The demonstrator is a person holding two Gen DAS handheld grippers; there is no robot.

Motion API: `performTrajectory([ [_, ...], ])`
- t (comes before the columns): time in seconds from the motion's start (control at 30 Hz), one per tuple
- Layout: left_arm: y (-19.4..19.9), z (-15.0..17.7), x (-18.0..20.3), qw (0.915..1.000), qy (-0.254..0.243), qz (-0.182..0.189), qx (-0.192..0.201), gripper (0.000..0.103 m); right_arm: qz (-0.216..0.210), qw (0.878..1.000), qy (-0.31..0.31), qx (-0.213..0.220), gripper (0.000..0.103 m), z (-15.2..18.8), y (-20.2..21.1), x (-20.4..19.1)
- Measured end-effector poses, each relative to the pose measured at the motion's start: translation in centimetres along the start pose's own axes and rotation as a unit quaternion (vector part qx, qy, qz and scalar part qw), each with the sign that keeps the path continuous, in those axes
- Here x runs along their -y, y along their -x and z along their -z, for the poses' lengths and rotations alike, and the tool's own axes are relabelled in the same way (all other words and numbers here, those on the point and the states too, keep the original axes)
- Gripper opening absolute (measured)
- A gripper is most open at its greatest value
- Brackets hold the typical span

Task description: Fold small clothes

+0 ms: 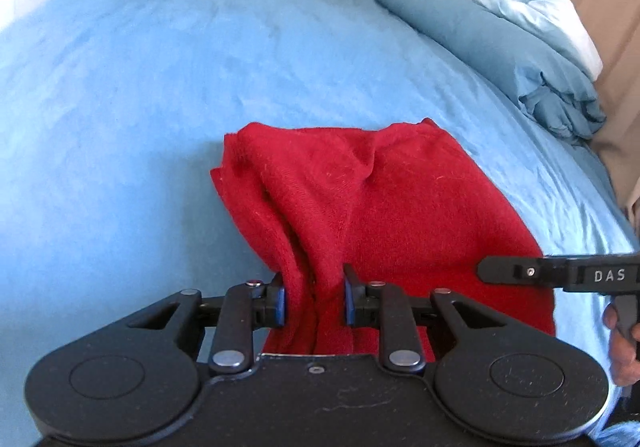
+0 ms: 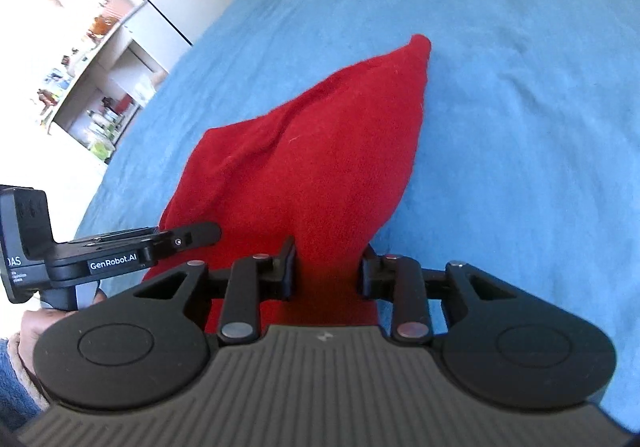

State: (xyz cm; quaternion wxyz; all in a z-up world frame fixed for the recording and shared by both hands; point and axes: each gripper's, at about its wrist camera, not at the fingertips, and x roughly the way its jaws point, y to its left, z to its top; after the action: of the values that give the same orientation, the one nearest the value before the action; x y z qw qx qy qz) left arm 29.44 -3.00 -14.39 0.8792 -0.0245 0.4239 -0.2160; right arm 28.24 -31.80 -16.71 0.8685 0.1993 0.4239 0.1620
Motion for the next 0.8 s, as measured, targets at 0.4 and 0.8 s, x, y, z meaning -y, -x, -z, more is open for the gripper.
performTrajectory([
  [0.4, 4.6, 0.5, -1.0, 0.9912, 0.016, -0.121, 0.051, 0.096, 0.115, 0.990, 0.013, 0.086, 0.103, -0.9, 4.5, -3.1],
  [0.8, 0.2, 1.8, -2.9, 0.9901, 0.021, -0.137, 0.021, 0.097, 0.161, 0.985, 0.017, 0.058, 0.103, 1.4, 0.6, 0.3],
])
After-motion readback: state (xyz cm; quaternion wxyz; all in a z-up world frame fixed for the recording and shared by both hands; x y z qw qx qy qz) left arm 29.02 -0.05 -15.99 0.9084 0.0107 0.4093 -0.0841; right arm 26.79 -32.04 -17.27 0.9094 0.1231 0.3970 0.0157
